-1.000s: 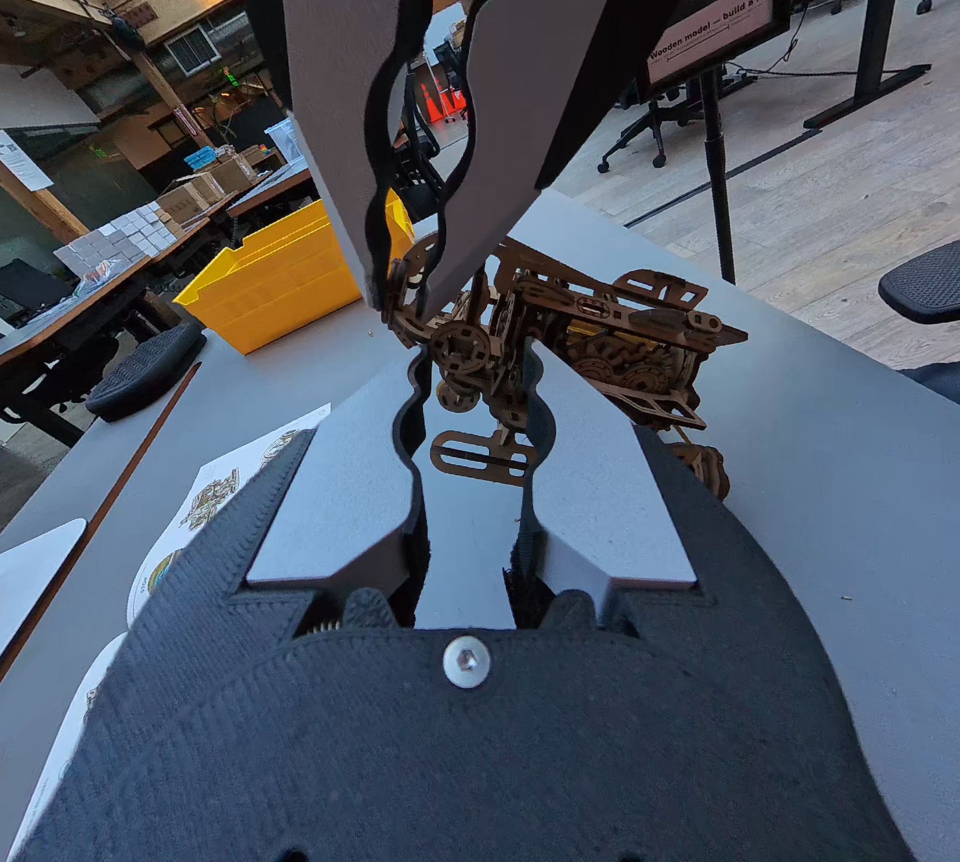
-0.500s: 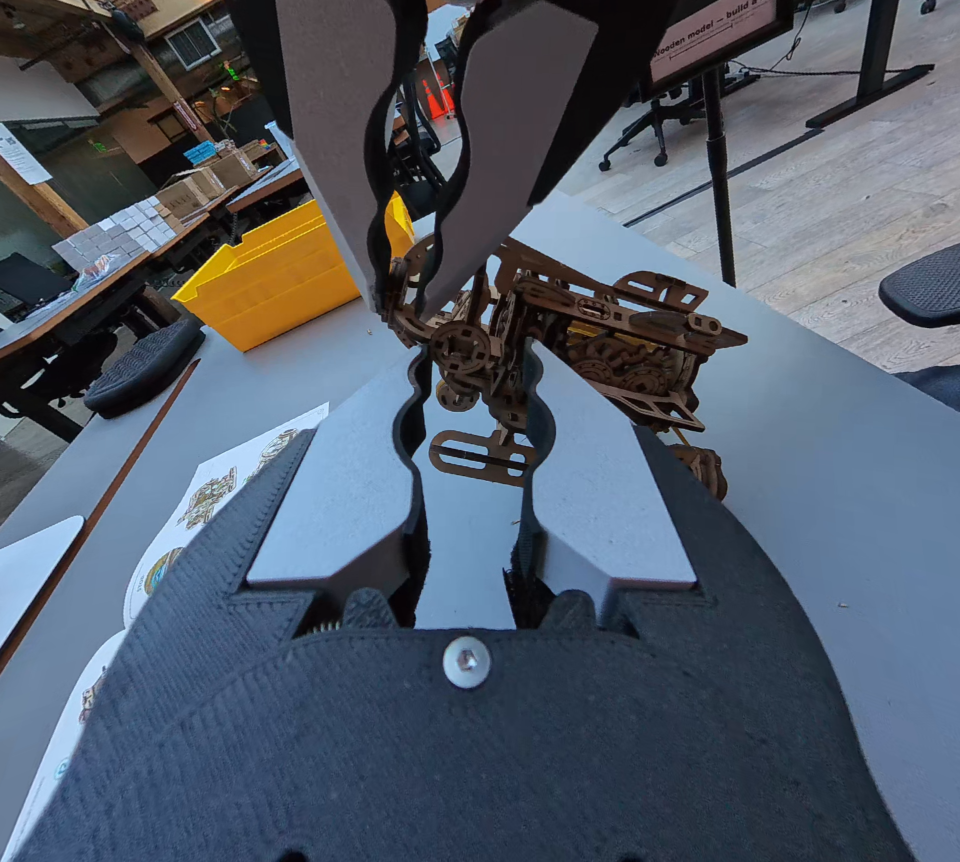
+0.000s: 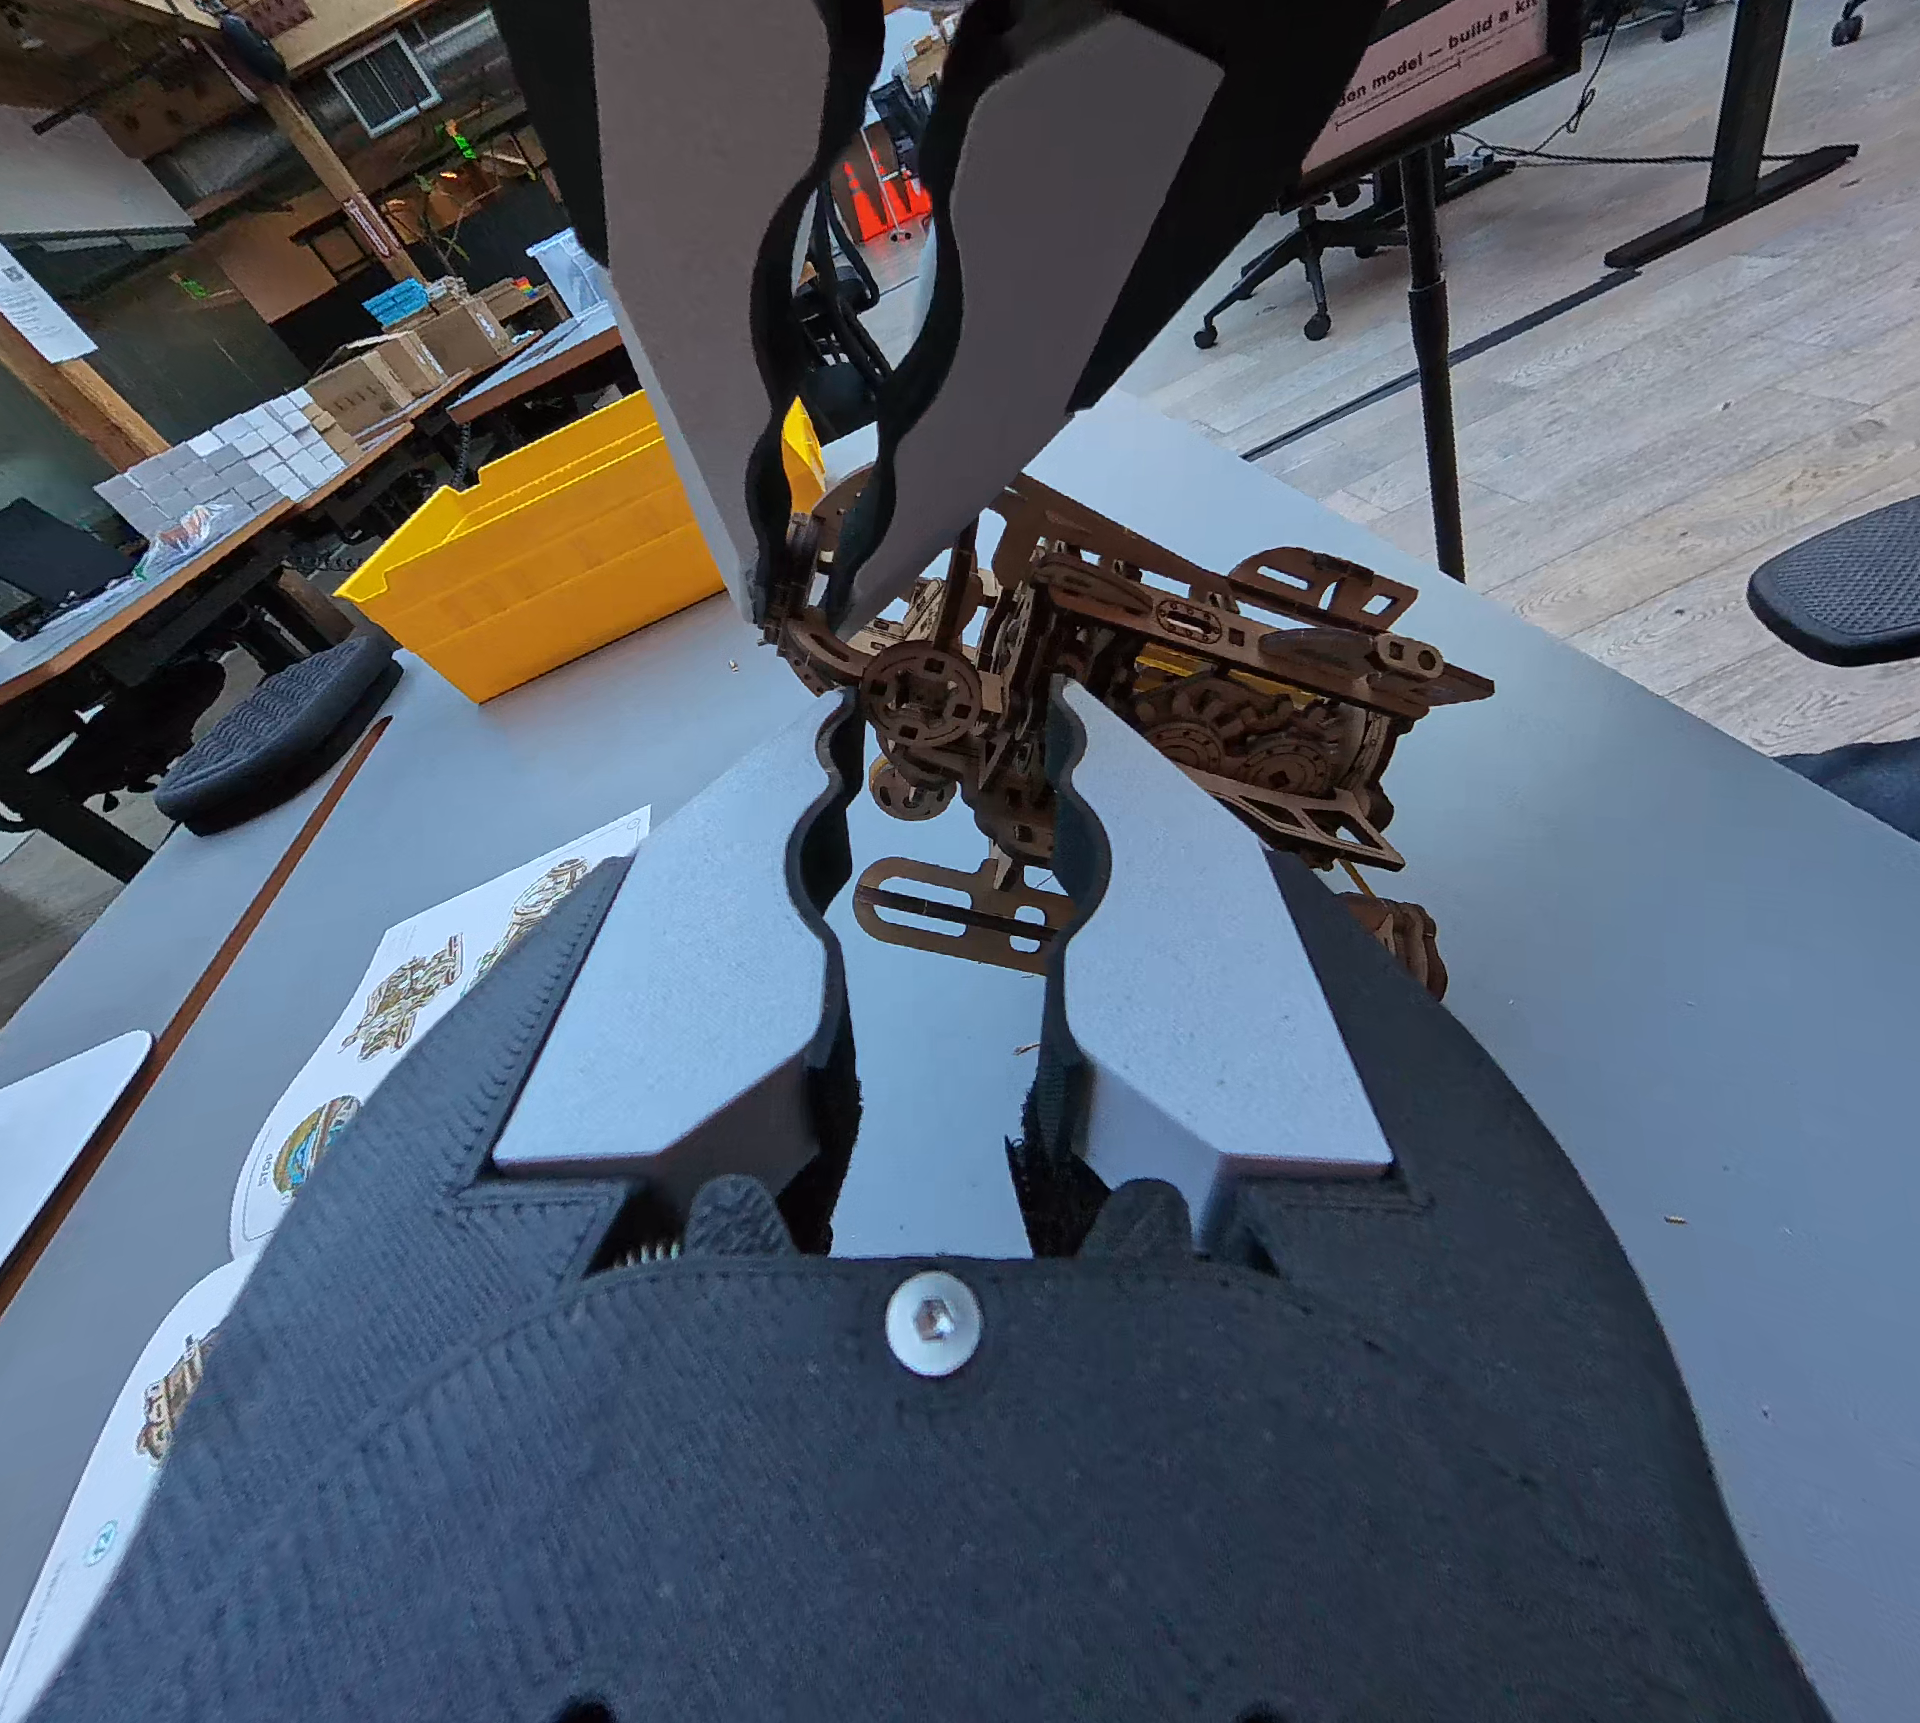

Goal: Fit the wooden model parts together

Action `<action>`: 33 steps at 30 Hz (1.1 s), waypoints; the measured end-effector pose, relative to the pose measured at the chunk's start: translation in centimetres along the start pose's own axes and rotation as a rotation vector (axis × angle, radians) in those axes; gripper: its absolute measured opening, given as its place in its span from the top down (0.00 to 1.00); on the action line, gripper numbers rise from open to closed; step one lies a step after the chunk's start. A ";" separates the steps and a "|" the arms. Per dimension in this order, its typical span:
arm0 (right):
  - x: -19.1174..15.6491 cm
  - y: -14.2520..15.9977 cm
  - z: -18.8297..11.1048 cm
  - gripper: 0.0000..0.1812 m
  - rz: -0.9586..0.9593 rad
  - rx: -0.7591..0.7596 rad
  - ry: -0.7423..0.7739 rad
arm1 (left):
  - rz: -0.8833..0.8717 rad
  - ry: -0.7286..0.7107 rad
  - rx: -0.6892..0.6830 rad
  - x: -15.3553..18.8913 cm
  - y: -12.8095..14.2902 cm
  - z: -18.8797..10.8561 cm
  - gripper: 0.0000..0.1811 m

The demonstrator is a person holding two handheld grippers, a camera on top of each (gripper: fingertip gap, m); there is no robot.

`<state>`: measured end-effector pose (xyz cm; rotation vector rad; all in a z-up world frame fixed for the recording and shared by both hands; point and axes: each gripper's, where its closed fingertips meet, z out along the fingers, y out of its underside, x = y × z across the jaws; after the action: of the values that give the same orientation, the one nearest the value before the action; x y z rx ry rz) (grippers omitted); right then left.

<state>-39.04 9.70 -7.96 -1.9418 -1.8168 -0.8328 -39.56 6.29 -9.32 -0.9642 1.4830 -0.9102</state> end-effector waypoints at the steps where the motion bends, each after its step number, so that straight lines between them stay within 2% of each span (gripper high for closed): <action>1: -0.2 0.0 0.1 0.95 0.021 0.005 -0.021 | -0.002 0.003 0.000 0.1 0.0 0.0 0.82; 3: -0.5 -0.1 0.3 0.95 0.049 0.021 -0.061 | -0.014 0.013 -0.003 0.3 0.1 0.1 0.82; 22: -0.3 0.1 0.1 0.96 -0.022 0.023 -0.013 | -0.031 0.016 0.006 0.3 0.0 0.1 0.82; 24: -0.4 0.0 0.2 0.95 0.036 0.046 -0.045 | -0.030 0.015 0.010 0.3 0.1 0.1 0.82; 29: 1.2 -0.4 -1.5 0.88 0.134 0.193 0.005 | -0.040 0.012 0.025 0.0 0.3 -0.1 0.82; 32: 2.6 0.2 -4.4 0.86 0.213 0.397 0.045 | -0.038 0.028 0.045 0.1 0.2 -0.2 0.82; 33: 2.1 0.6 -5.0 0.78 0.234 0.483 -0.006 | -0.034 0.032 0.049 0.2 0.2 -0.3 0.82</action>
<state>-39.31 8.10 -2.73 -1.7845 -1.5681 -0.2783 -39.87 6.22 -9.53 -0.9458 1.4686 -0.9862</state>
